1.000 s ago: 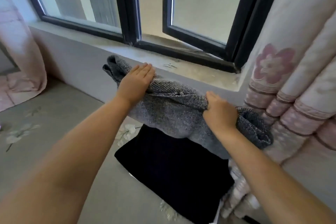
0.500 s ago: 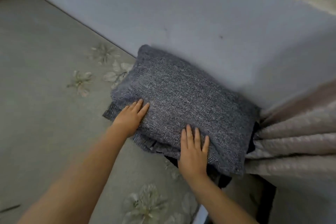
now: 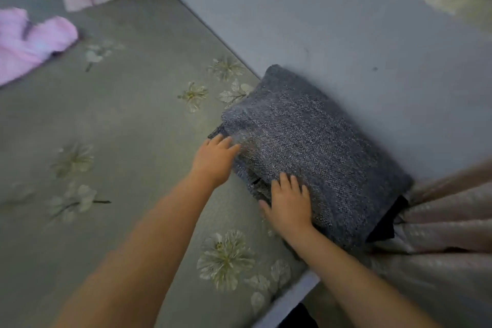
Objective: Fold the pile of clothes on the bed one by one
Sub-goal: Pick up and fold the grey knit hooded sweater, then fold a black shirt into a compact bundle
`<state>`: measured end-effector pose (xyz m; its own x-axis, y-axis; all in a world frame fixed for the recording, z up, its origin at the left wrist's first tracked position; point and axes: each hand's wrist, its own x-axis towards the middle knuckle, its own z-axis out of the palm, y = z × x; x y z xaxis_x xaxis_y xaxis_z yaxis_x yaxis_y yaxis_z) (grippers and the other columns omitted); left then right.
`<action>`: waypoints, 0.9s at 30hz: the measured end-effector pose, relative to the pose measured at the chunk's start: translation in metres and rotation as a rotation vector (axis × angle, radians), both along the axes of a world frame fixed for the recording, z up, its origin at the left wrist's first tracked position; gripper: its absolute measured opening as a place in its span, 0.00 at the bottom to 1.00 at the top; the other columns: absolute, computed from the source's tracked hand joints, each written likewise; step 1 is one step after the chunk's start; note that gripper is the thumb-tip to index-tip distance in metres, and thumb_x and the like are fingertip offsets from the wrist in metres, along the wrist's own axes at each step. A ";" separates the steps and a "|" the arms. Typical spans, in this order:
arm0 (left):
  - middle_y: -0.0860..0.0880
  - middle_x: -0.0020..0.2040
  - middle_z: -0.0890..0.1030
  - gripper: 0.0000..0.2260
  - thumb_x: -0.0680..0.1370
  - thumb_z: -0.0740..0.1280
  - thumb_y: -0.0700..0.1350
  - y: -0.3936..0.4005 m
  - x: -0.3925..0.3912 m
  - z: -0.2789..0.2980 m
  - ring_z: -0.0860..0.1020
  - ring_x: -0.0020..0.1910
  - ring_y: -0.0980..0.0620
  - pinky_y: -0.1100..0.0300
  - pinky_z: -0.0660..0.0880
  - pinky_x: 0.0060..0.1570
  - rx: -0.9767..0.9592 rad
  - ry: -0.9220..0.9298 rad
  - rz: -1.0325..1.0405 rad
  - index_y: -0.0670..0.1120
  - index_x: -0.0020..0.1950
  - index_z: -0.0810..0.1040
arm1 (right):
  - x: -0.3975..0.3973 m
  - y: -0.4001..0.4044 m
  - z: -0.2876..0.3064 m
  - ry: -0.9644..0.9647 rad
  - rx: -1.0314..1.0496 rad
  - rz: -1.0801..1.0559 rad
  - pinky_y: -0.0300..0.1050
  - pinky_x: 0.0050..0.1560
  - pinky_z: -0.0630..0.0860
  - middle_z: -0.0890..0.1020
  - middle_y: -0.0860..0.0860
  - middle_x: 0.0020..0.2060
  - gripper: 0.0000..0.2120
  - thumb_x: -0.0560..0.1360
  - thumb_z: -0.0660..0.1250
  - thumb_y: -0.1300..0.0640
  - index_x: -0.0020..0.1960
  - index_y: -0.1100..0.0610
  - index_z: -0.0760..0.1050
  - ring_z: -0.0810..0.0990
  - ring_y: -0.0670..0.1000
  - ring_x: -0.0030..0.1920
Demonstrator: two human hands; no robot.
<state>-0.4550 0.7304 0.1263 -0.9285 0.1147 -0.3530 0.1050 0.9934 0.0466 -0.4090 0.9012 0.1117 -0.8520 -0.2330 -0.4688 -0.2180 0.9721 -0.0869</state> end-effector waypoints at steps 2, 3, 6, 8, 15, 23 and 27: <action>0.45 0.74 0.60 0.19 0.81 0.53 0.42 -0.009 0.034 0.023 0.57 0.73 0.45 0.51 0.55 0.69 0.022 0.071 0.176 0.47 0.73 0.61 | -0.005 -0.014 0.022 0.091 -0.093 0.156 0.56 0.72 0.50 0.52 0.55 0.75 0.28 0.79 0.53 0.45 0.74 0.58 0.53 0.50 0.56 0.74; 0.45 0.73 0.62 0.18 0.81 0.53 0.43 -0.015 0.052 0.033 0.58 0.72 0.45 0.52 0.56 0.69 0.023 0.107 0.258 0.46 0.72 0.62 | -0.007 -0.023 0.032 0.133 -0.139 0.240 0.55 0.72 0.49 0.52 0.55 0.75 0.27 0.79 0.53 0.46 0.74 0.57 0.54 0.50 0.55 0.74; 0.46 0.73 0.62 0.19 0.81 0.53 0.45 -0.036 0.118 0.060 0.57 0.73 0.48 0.52 0.53 0.69 -0.028 0.224 0.536 0.48 0.72 0.61 | 0.003 -0.065 0.065 0.264 -0.255 0.529 0.55 0.71 0.50 0.53 0.56 0.74 0.26 0.79 0.53 0.48 0.73 0.59 0.57 0.51 0.55 0.74; 0.47 0.75 0.58 0.20 0.81 0.53 0.46 -0.047 0.169 0.077 0.53 0.74 0.49 0.50 0.49 0.69 -0.054 0.306 0.741 0.50 0.74 0.58 | 0.022 -0.098 0.086 0.331 -0.344 0.712 0.55 0.71 0.50 0.54 0.57 0.74 0.25 0.79 0.53 0.48 0.72 0.59 0.59 0.51 0.56 0.74; 0.46 0.75 0.56 0.21 0.80 0.53 0.49 -0.060 0.379 0.109 0.51 0.74 0.48 0.49 0.48 0.70 -0.192 0.379 1.276 0.50 0.74 0.57 | 0.187 -0.187 0.132 0.306 -0.697 1.213 0.62 0.69 0.53 0.62 0.64 0.70 0.22 0.75 0.64 0.54 0.64 0.66 0.70 0.58 0.66 0.71; 0.50 0.74 0.58 0.20 0.81 0.51 0.50 -0.037 0.628 0.102 0.53 0.74 0.50 0.50 0.51 0.70 -0.276 0.240 1.719 0.52 0.73 0.57 | 0.428 -0.239 0.104 0.134 -0.621 1.624 0.54 0.72 0.44 0.52 0.58 0.75 0.25 0.79 0.53 0.48 0.72 0.59 0.60 0.48 0.57 0.75; 0.50 0.75 0.55 0.20 0.81 0.49 0.50 -0.043 0.747 0.104 0.51 0.74 0.50 0.51 0.49 0.70 -0.286 0.232 1.823 0.51 0.74 0.55 | 0.551 -0.264 0.101 0.113 -0.568 1.747 0.53 0.72 0.43 0.49 0.55 0.75 0.26 0.79 0.50 0.45 0.73 0.55 0.56 0.45 0.55 0.75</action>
